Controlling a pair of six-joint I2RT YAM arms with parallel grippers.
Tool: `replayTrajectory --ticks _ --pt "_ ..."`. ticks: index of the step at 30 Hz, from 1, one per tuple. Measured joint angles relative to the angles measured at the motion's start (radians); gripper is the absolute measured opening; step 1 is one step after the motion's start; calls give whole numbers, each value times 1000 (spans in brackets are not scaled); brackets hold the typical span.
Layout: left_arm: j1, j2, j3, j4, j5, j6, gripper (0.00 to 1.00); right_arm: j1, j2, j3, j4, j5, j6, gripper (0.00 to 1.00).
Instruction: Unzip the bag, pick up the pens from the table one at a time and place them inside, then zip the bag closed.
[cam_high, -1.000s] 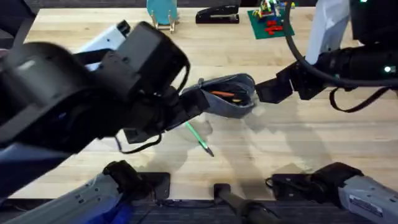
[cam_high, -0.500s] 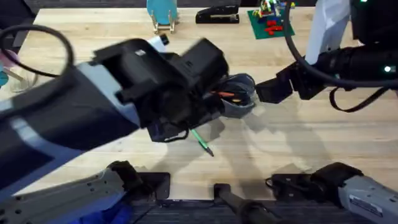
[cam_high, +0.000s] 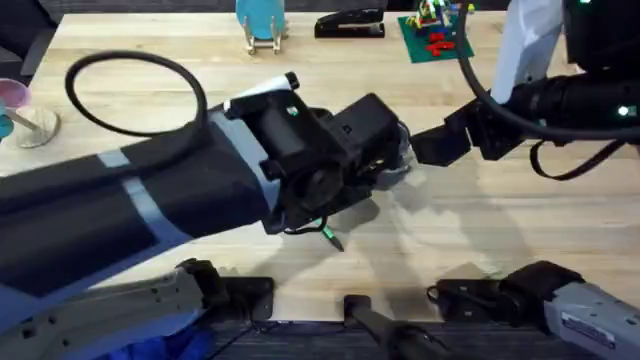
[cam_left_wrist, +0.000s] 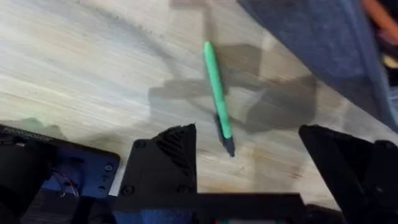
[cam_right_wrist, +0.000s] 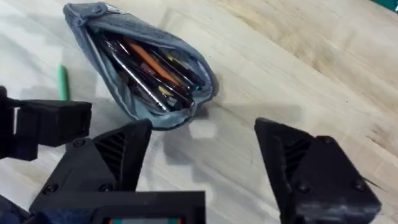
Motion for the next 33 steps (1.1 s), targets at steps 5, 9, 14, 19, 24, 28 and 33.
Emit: replayTrajectory --ticks 5,9,14,19,24,28,33 --pt "-1 0 -74 63 4 -25 993 0 0 0 0 0 0 998" --pt "-2 0 -113 99 8 -31 993 0 0 0 0 0 0 998" --pt "-2 0 -167 162 17 -33 993 0 0 0 0 0 0 998" --pt "-2 0 -203 178 28 -36 993 0 0 0 0 0 0 998" --pt "-1 -1 -211 182 28 -44 946 0 0 0 0 0 0 998" --pt "-1 -6 -219 175 27 -46 812 0 0 0 0 0 0 998" --pt "-2 -6 -225 182 37 -53 274 0 0 0 0 0 0 997"
